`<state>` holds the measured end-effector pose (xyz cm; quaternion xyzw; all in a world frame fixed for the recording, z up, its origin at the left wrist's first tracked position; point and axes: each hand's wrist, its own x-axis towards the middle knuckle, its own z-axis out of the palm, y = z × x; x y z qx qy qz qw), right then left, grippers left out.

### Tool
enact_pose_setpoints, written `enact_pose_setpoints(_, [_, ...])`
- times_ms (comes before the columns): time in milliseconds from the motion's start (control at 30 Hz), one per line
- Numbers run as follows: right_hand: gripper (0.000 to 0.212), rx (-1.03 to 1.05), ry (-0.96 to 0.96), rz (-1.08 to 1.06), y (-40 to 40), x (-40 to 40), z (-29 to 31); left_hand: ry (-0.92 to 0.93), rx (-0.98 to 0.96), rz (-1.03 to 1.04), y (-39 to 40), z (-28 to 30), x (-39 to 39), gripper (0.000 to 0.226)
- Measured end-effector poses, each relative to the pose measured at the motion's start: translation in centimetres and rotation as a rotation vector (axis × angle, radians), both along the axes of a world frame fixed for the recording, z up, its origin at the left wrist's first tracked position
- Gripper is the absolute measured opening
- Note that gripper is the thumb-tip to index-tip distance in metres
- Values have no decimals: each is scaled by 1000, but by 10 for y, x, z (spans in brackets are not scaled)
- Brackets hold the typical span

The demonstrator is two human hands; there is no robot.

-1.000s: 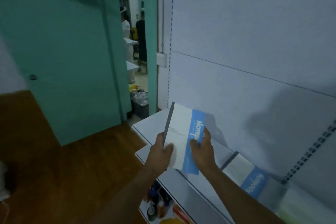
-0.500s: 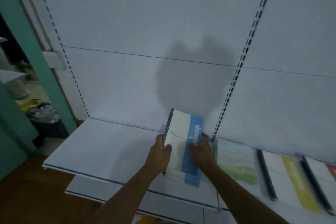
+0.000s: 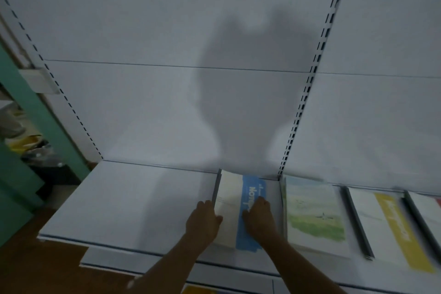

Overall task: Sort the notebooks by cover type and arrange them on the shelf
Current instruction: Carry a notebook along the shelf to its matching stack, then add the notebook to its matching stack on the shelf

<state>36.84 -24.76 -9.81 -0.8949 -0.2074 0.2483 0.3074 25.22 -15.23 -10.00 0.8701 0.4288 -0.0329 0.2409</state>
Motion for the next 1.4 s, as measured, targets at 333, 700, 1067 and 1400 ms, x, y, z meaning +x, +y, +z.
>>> enact_pose_setpoints(333, [48,-220,-259,-145,11,-13,-11,15,-16,-93,14,-14,8,47])
enact_pose_setpoints(700, [39,126,-257,-163,-31,5,42,-213,135,-209,1,37,38,35])
enact_pose_setpoints(1067, [24,-1,-499,-711,-301,42,99,-395,14,-827,-213,119,135,19])
enact_pose_setpoints(1400, [17,-68,-463,-1214,-605,2,110,-384,-103,-1220,-496,129,171,22])
